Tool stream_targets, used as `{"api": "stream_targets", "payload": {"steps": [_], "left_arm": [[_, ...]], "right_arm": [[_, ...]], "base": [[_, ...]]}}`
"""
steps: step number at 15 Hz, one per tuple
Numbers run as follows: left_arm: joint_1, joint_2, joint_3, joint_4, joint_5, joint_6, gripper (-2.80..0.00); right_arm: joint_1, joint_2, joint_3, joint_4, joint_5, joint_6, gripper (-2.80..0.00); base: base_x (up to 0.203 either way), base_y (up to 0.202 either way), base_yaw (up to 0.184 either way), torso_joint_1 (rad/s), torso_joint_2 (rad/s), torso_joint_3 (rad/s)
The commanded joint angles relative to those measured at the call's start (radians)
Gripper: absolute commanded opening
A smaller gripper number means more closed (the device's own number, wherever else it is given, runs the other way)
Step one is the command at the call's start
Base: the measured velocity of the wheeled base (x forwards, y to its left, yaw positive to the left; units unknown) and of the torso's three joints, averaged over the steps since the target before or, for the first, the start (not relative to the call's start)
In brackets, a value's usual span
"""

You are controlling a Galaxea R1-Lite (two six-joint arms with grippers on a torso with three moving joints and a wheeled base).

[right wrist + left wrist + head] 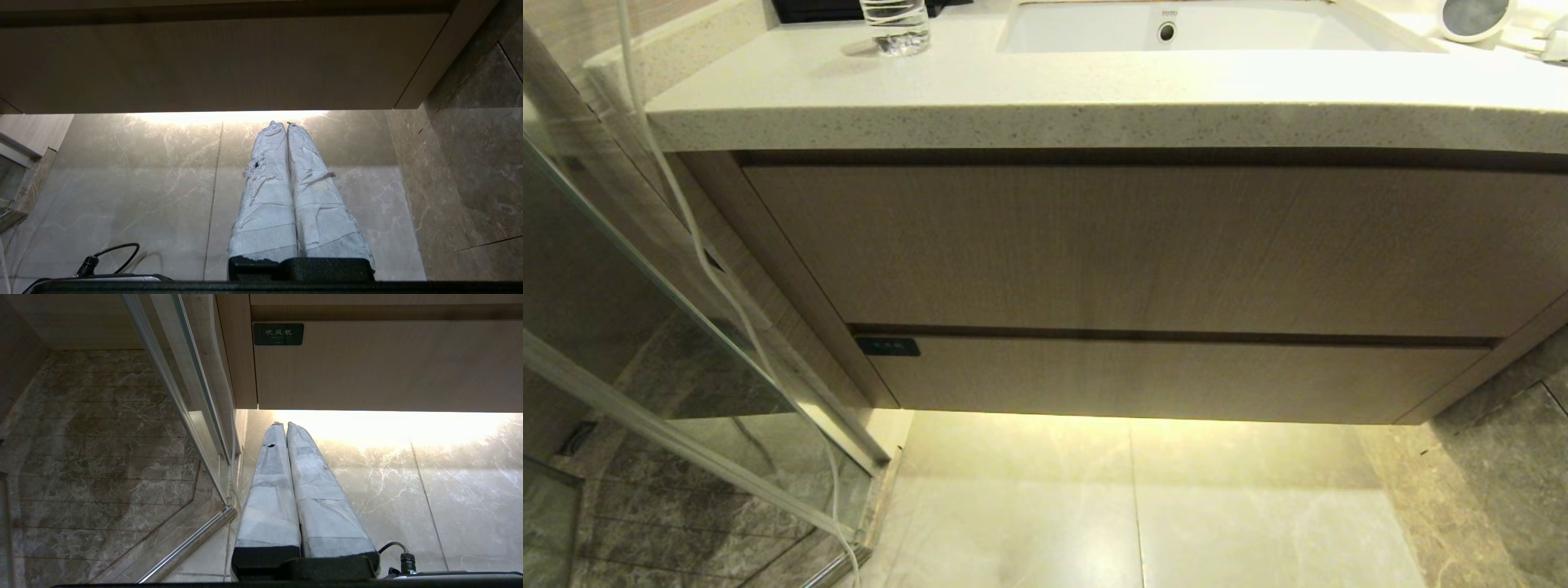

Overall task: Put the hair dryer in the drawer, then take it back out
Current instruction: Pull open the drawer

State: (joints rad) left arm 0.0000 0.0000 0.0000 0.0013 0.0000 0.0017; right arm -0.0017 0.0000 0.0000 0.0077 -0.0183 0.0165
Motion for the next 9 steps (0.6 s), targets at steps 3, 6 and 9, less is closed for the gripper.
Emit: {"api": "stream_targets", "payload": {"steps": [3, 6, 9], "left_arm": [[0.0, 0.0, 0.0, 0.0, 0.0, 0.0, -2.8], [0.0, 0.0, 0.0, 0.0, 0.0, 0.0, -2.8], [0.0, 0.0, 0.0, 0.0, 0.0, 0.0, -2.8]], "right_arm": [[0.0, 0.002, 0.002, -0.001, 0.004, -0.006, -2.8], [0.0, 0.006, -0.037, 0.021, 0.008, -0.016, -2.8], [0.0, 0.112, -0.365, 0.145, 0.12, -0.02, -2.8]], "base": [[0.0, 0.0, 0.0, 0.0, 0.0, 0.0], [0.0, 0.0, 0.0, 0.0, 0.0, 0.0], [0.0, 0.0, 0.0, 0.0, 0.0, 0.0]]}}
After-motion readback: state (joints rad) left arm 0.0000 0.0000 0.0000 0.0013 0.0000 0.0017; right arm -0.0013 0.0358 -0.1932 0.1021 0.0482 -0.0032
